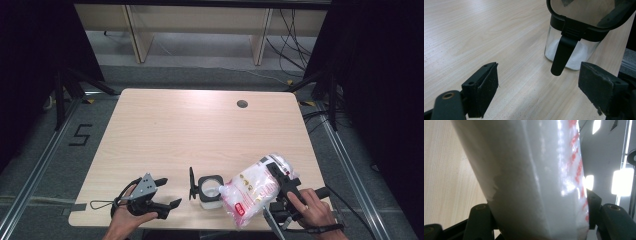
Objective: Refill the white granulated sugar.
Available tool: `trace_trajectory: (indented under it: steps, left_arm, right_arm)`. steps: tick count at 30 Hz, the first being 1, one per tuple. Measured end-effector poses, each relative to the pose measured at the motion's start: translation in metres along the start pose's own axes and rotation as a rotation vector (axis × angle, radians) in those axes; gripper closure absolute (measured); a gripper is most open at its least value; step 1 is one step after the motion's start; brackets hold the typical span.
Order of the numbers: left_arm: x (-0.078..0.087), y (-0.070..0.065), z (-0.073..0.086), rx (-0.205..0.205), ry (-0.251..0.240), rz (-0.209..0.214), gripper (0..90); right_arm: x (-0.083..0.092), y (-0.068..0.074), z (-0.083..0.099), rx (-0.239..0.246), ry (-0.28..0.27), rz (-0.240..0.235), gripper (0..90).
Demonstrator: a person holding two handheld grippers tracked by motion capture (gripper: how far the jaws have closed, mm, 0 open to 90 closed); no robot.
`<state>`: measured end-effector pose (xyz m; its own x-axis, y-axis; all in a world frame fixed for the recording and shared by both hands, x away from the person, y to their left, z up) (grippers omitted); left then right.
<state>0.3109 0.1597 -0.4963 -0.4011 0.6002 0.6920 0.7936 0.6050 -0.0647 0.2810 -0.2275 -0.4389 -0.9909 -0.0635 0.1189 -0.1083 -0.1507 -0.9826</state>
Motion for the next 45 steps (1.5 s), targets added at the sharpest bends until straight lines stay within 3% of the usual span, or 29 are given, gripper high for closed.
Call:
trace_trajectory:
  steps: [3, 5, 8, 11, 14, 17, 19, 22, 29, 32, 36, 45]
  left_arm:
    - [0.0001, 0.0007, -0.0003, -0.007, 0.002, 0.000, 15.8]
    - [0.0004, -0.0007, 0.0000, 0.011, 0.000, -0.002, 15.8]
    - [0.0002, -0.0002, 0.0000, 0.008, 0.000, -0.002, 15.8]
    - [0.0005, -0.0008, 0.0002, 0.006, 0.004, -0.003, 15.8]
    - [-0.0002, -0.0007, 0.0000, 0.023, -0.002, 0.002, 15.8]
    - [0.0003, -0.0008, 0.0002, 0.009, 0.001, -0.002, 15.8]
    - [0.0001, -0.0006, -0.0001, 0.013, -0.003, -0.002, 15.8]
    - [-0.0003, -0.0016, 0.0000, 0.019, -0.010, 0.001, 15.8]
    - [-0.0007, -0.0014, -0.0002, 0.023, -0.011, 0.001, 15.8]
    - [-0.0002, -0.0016, 0.0000, 0.019, -0.011, 0.001, 15.8]
    - [-0.0004, -0.0016, -0.0002, 0.021, -0.011, 0.001, 15.8]
    - [-0.0007, -0.0012, -0.0003, 0.025, -0.012, 0.004, 15.8]
  right_arm:
    - [0.0001, 0.0020, 0.0005, -0.019, 0.008, -0.019, 40.2]
    - [0.0002, -0.0006, -0.0001, 0.009, -0.004, 0.006, 40.2]
    - [0.0007, 0.0001, 0.0002, -0.005, 0.004, -0.007, 40.2]
    - [0.0004, -0.0012, 0.0003, 0.007, -0.005, 0.013, 40.2]
    - [0.0003, -0.0016, 0.0007, 0.008, -0.003, 0.007, 40.2]
    - [0.0002, -0.0010, 0.0003, 0.011, -0.002, 0.006, 40.2]
    - [0.0003, 0.0013, 0.0005, -0.014, 0.007, -0.013, 40.2]
    - [0.0006, -0.0012, -0.0003, 0.012, -0.004, 0.010, 40.2]
    - [0.0008, 0.0019, -0.0012, 0.001, 0.009, -0.011, 40.2]
    - [0.0003, 0.0008, -0.0026, 0.036, 0.001, -0.001, 40.2]
    - [0.0011, 0.0011, -0.0015, 0.009, 0.007, -0.002, 40.2]
    - [0.0004, 0.0018, -0.0013, 0.011, 0.006, -0.003, 40.2]
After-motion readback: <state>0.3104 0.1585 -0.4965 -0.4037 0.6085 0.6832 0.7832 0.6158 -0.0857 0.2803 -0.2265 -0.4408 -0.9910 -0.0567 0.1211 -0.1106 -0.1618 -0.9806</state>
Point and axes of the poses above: each handheld gripper's, and its own axes: x roughly backward along the jaws, z roughly out of its underside, y roughly to its left, the point moved 1 cm from there along -x, roughly forward along the jaws, and after that the axes turned 15 degrees about y, right-handed, at the moved point
